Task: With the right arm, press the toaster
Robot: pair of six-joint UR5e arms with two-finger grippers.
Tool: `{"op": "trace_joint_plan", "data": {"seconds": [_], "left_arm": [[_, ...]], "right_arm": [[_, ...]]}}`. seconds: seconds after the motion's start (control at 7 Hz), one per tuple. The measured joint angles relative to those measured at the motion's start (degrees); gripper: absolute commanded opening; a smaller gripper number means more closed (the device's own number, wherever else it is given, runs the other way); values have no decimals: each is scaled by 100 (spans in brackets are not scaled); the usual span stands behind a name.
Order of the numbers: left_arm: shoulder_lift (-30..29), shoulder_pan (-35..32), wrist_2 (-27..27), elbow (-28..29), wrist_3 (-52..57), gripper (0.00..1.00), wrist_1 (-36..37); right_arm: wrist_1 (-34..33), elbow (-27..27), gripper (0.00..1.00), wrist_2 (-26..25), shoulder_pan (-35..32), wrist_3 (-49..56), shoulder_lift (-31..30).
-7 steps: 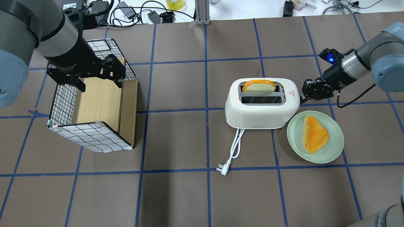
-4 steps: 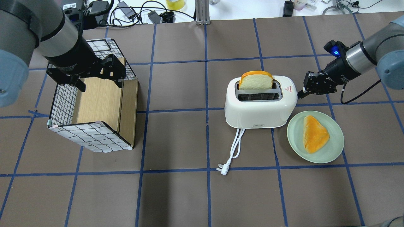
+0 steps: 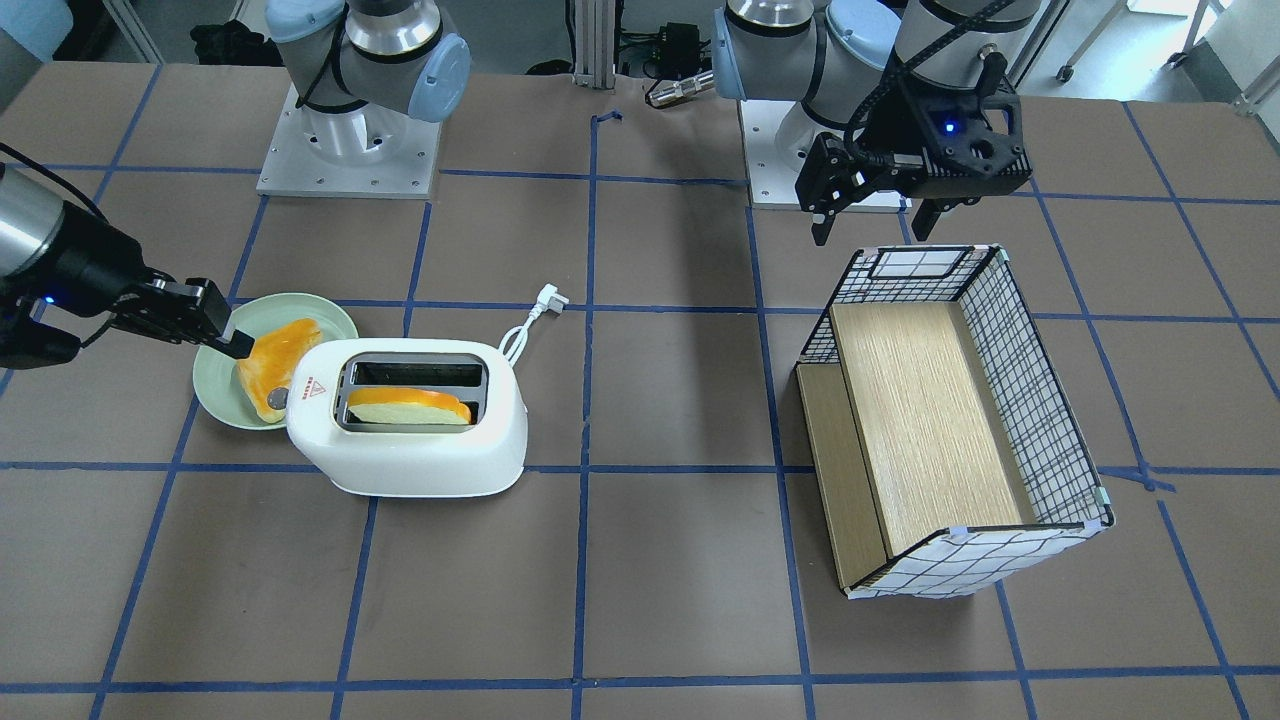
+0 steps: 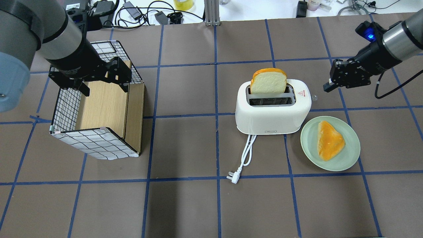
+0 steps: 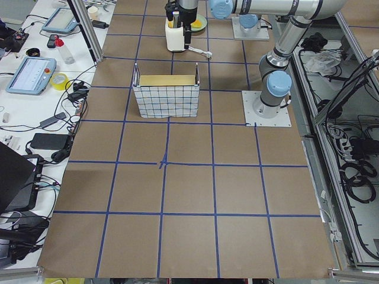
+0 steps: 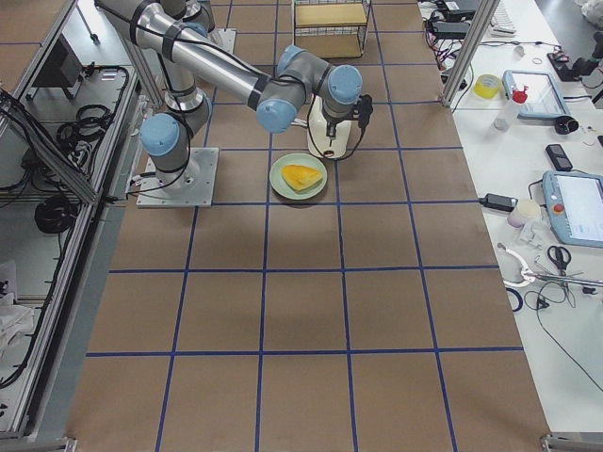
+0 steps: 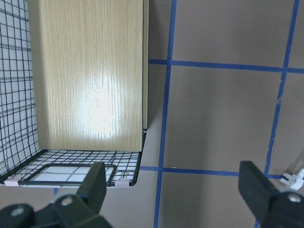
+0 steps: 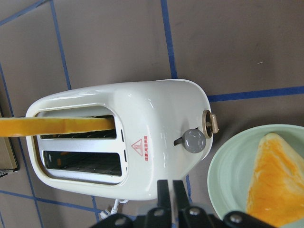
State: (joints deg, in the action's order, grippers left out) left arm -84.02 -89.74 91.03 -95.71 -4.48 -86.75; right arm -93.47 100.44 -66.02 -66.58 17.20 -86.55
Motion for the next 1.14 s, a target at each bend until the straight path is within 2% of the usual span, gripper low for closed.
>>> {"op": "trace_joint_plan", "data": {"seconds": [0.29, 0.57, 0.86, 1.14], "left_arm": [[0, 0, -3, 0, 0, 100, 0], [0, 0, 2, 0, 0, 100, 0], [0, 0, 2, 0, 0, 100, 0], [0, 0, 2, 0, 0, 100, 0]], "right_arm": [[53, -309, 100, -832, -7, -138, -400], [60, -619, 100, -1438, -184, -799, -608], [24, -802, 100, -1833, -721, -1800, -636], [-119, -876, 100, -2016, -1309, -2653, -599]]}}
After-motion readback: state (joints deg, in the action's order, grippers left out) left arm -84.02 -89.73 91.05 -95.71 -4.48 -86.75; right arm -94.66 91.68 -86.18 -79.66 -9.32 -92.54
